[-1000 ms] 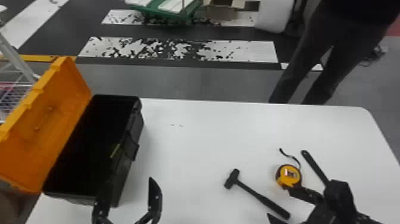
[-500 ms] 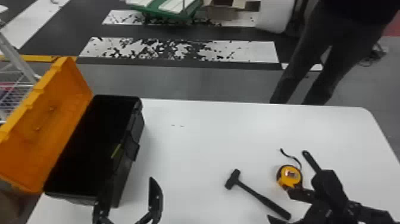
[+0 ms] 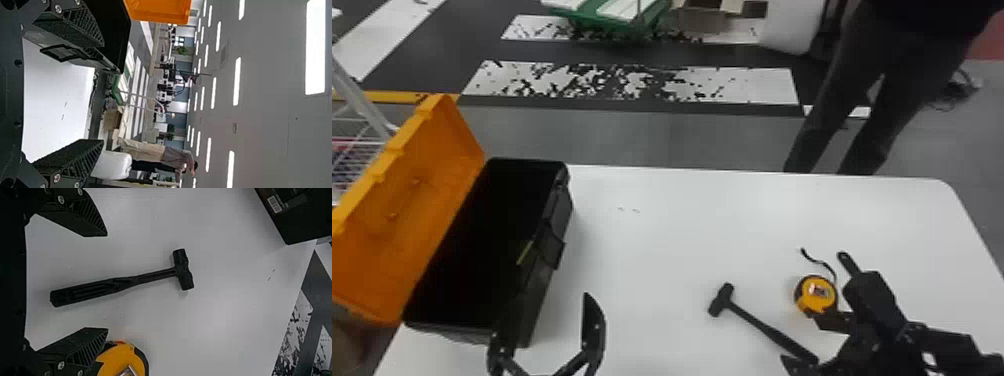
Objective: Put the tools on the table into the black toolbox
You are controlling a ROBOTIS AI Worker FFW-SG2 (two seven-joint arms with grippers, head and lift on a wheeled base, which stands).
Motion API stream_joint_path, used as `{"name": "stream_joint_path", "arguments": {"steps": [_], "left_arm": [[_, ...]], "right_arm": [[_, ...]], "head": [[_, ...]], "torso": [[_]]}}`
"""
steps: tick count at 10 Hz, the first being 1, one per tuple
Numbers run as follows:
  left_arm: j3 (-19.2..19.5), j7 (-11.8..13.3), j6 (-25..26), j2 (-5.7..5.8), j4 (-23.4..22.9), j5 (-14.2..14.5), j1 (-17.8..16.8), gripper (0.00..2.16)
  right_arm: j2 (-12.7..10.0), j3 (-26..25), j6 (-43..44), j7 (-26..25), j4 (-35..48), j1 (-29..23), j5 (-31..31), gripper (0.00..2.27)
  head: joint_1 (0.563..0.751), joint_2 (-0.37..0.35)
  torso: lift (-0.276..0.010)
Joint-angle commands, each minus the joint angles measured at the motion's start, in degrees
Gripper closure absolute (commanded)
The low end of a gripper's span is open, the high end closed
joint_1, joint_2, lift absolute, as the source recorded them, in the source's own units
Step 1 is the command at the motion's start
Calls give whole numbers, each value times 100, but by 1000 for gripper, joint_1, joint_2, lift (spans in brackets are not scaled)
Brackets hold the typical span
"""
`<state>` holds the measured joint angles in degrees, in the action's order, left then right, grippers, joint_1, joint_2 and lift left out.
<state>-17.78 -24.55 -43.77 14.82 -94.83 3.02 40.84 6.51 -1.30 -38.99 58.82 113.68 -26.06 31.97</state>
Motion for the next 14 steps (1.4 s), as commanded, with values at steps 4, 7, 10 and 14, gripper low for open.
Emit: {"name": "stream_joint_path", "arguments": {"steps": [4,7,10,14], "left_arm": [[-24,-6,14,74,-27,67,-41,134],[-15,-23,-3,74,-27,67,-41,134],[-15,-50,-21,74,-9,76,-41,134],[-15,-58,-3,74,-9,76,-41,134]], "right_arm": [[9,227,-298,367,-399,391,371,167],[9,262,-263,640,-540,664,591,167],[0,323,-263,921,-601,822,933,167],[9,517,-228,1000,-918,962,1250,167]], "head": [[695,38],[695,45],[695,50],[695,46]], "torso": [[-39],[-39],[-39],[-39]]}}
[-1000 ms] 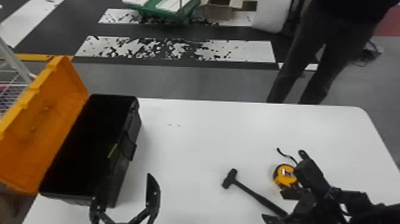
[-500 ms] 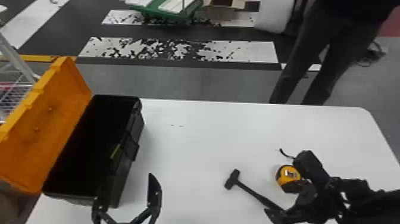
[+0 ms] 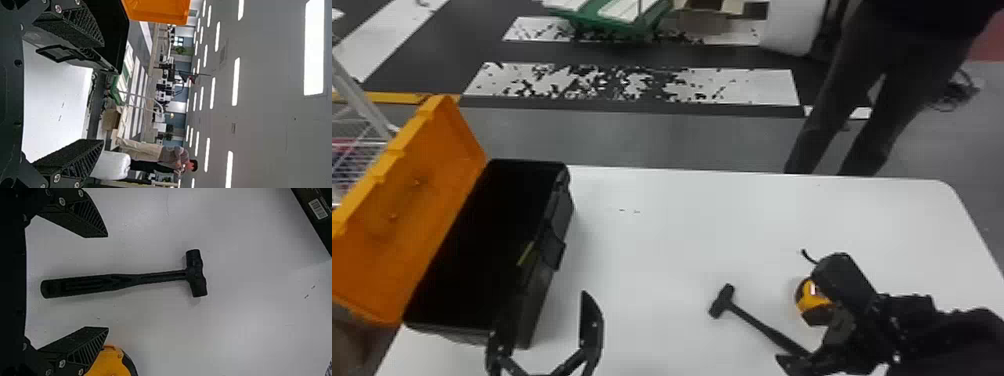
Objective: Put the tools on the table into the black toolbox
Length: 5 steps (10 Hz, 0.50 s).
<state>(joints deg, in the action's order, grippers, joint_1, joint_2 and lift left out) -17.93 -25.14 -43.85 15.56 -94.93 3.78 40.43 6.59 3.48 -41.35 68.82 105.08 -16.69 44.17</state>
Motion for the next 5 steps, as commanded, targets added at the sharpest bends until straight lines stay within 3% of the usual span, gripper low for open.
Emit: {"name": "stream_joint_path", "arguments": {"steps": [1,5], "left_arm": [[0,0,-13,0,0,0,0,134],[9,0,-13,0,0,18,0,134]], "right_arm": [[1,83,8,0,-128,43,48,167],[1,171,44,53,-427,192,145,333]], "head": [[695,48],[695,62]], "torso": [[-39],[-39]]}}
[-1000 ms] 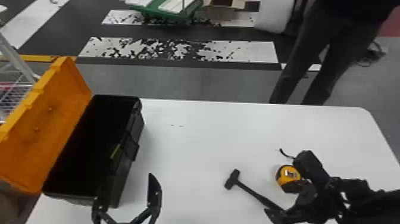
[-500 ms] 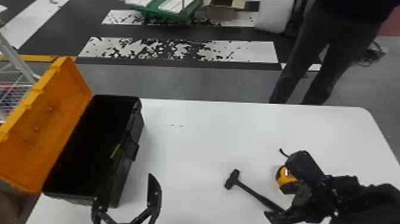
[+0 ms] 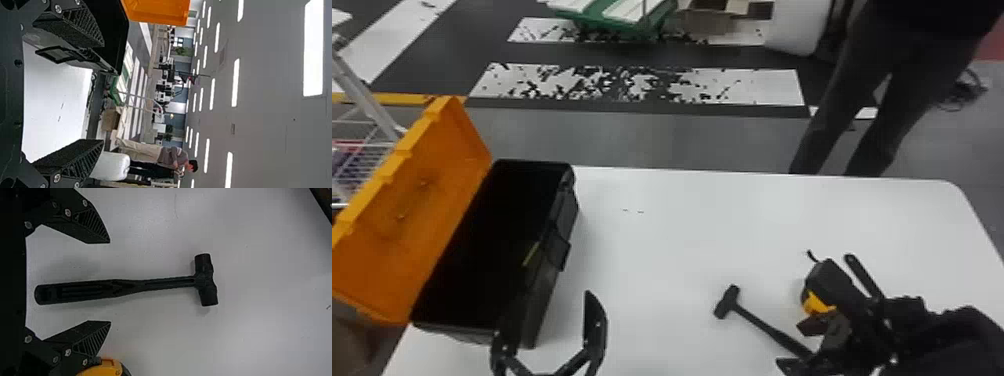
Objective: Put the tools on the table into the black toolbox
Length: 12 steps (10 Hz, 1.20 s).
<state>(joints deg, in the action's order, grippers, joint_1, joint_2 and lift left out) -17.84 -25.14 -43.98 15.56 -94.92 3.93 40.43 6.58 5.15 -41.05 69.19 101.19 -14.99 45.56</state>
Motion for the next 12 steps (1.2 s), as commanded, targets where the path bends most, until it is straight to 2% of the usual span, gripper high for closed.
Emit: {"name": "stream_joint_path", "arguments": {"steps": [1,2,3,4,5,6,9,12], "left_arm": [[0,0,0,0,0,2,0,134],[0,0,18,0,0,2,0,134],[0,0,0,0,9,2,0,134],[9,0,18,0,17,2,0,134],[9,0,0,0,26,11,0,134],[9,0,18,0,26,11,0,134],[9,-9,0,0,35,20,0,134],[9,26,0,0,26,20,0,134]], "right_arm": [[1,12,66,15,-38,32,6,491],[-7,12,101,15,-38,32,-12,704],[-16,12,154,6,-38,40,-21,1075],[-25,12,136,-55,-38,40,-3,1639],[-34,12,136,-90,-29,40,14,1970],[-43,12,119,-117,-38,40,76,2202],[-43,-5,629,-231,85,-179,58,2260],[-69,-40,822,-714,569,-557,-100,2260]], "head": [[695,63],[695,64],[695,67],[695,70],[695,71],[695,71],[695,72],[695,83]], "torso": [[-39],[-39],[-39],[-39],[-39],[-39],[-39],[-39]]}}
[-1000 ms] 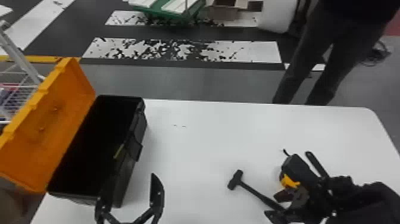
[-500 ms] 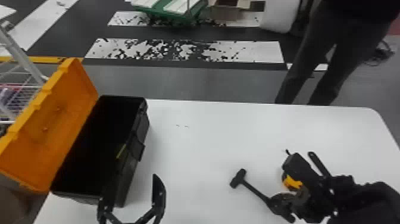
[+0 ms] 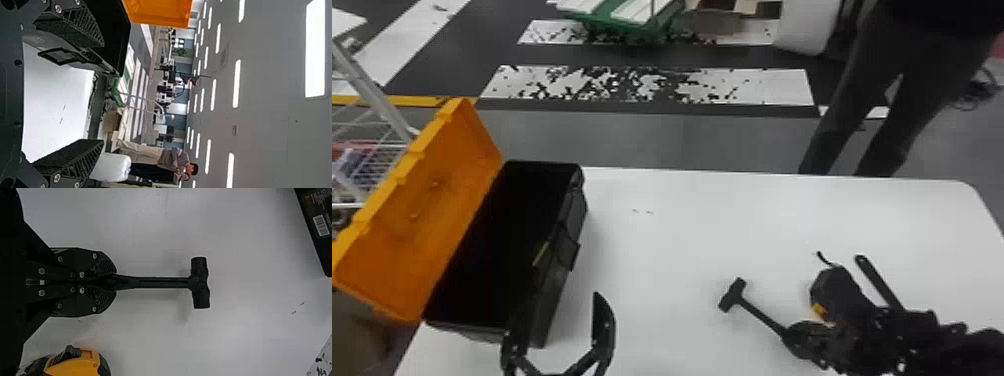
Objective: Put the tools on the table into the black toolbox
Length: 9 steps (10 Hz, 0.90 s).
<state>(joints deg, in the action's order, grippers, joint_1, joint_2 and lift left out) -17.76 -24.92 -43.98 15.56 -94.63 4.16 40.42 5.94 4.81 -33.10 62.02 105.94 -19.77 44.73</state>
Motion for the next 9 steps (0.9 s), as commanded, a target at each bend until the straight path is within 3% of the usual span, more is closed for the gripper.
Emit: {"name": "stream_joint_path", "arguments": {"steps": [1,2,5,8,9], "left_arm": [[-17,31,0,0,-29,6,1,134],[-35,93,-18,0,-56,6,1,134],[-140,673,-18,0,-117,173,-114,134],[-184,1543,35,9,-135,683,-316,130],[-184,1886,53,9,-144,1017,-377,130]], "right_arm": [[-23,-24,61,-173,252,-203,-17,2260],[-31,-32,167,-384,472,-387,-70,2260],[-40,64,518,-894,920,-836,-132,2260],[-31,240,976,-1254,1272,-1196,-255,2260],[-31,293,1116,-1404,1342,-1258,-255,2260]], "head": [[695,85],[695,81],[695,58],[695,43],[695,46]], "torso": [[-39],[-39],[-39],[-39],[-39]]}}
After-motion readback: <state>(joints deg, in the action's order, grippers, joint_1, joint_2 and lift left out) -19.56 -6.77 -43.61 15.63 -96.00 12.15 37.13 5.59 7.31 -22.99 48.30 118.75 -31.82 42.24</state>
